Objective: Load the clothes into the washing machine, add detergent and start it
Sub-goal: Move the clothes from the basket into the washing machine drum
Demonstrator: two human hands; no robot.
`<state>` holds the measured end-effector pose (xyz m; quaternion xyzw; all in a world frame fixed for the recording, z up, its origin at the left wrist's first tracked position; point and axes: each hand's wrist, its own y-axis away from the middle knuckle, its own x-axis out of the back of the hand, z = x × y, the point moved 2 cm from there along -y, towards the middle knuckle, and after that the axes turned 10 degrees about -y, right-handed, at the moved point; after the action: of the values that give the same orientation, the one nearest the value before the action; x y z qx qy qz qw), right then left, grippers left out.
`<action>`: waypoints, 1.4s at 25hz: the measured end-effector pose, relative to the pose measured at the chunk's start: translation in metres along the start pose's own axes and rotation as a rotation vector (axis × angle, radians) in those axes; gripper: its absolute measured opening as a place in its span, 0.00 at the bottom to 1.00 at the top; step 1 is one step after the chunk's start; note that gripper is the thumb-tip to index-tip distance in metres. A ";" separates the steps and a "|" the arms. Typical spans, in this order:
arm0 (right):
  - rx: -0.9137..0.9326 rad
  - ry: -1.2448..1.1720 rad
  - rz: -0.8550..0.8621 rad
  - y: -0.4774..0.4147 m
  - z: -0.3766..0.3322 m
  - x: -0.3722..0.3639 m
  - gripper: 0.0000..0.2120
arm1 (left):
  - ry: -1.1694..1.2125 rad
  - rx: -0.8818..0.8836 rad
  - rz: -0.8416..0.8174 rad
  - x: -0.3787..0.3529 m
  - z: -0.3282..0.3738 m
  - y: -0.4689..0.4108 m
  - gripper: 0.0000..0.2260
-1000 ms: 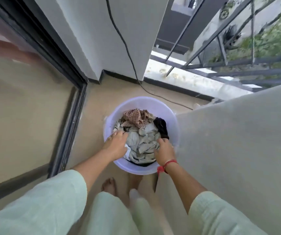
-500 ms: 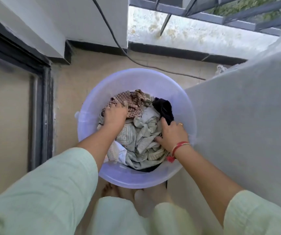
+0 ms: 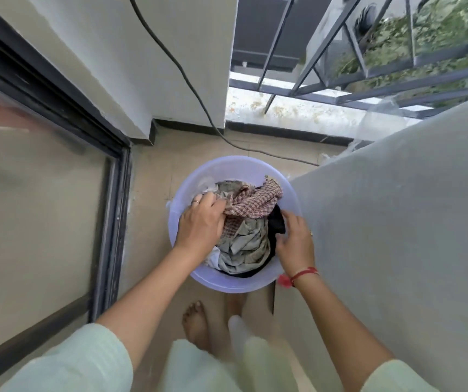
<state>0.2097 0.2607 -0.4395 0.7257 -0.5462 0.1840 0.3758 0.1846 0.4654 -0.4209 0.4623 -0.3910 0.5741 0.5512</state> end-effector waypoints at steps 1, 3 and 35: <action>0.054 -0.074 0.009 0.010 -0.023 0.011 0.32 | 0.026 0.002 0.024 0.023 0.003 0.004 0.09; 0.153 -0.177 0.020 0.024 -0.060 0.025 0.41 | 0.083 -0.058 0.036 0.057 0.008 0.012 0.09; 0.472 -1.133 0.417 0.304 -0.037 0.672 0.20 | 0.149 -0.417 0.605 0.463 0.499 0.067 0.06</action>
<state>0.1576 -0.1887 0.1446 0.6521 -0.7342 -0.0431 -0.1840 0.1839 0.1064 0.1619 0.1608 -0.5770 0.6512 0.4660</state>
